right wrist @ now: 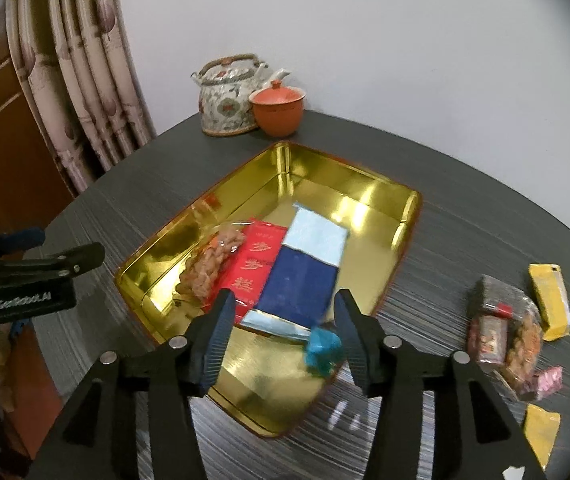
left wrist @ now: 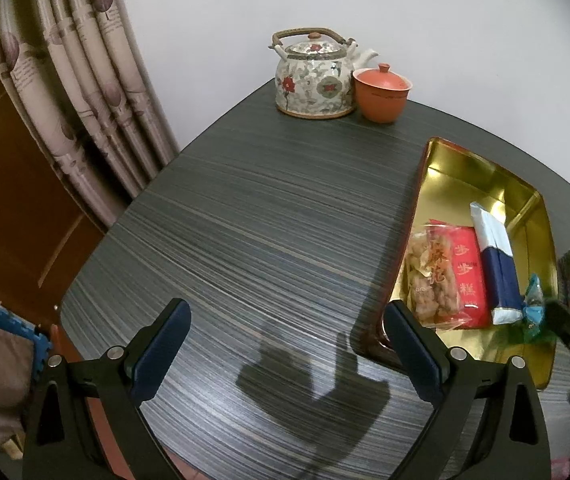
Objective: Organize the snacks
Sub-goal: 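Grasp the yellow WANJIYUAN bag on the table with the right tool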
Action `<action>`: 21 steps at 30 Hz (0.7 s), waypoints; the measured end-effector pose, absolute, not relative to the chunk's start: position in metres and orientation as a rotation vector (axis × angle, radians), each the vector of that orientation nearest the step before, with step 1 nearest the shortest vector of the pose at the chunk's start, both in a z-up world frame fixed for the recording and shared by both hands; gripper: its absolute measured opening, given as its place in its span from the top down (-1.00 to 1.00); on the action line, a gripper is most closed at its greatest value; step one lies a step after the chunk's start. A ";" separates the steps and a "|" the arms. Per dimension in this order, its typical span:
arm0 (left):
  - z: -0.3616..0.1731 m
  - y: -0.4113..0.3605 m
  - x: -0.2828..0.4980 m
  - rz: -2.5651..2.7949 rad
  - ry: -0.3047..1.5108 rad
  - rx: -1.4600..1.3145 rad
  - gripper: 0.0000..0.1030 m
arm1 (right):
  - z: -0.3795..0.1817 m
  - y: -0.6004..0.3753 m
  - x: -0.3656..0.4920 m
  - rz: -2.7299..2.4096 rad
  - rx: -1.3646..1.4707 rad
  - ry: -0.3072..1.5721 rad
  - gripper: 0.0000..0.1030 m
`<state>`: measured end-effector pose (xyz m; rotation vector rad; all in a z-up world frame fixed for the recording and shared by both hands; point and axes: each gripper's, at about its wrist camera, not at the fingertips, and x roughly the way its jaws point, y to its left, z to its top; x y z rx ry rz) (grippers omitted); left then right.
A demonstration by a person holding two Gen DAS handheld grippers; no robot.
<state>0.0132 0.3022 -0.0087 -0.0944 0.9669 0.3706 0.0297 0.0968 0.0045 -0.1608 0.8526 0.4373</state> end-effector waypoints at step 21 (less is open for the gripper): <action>-0.011 0.301 0.009 0.377 0.974 -0.095 -0.88 | -0.028 -0.128 -0.008 -0.063 -0.106 1.027 -0.30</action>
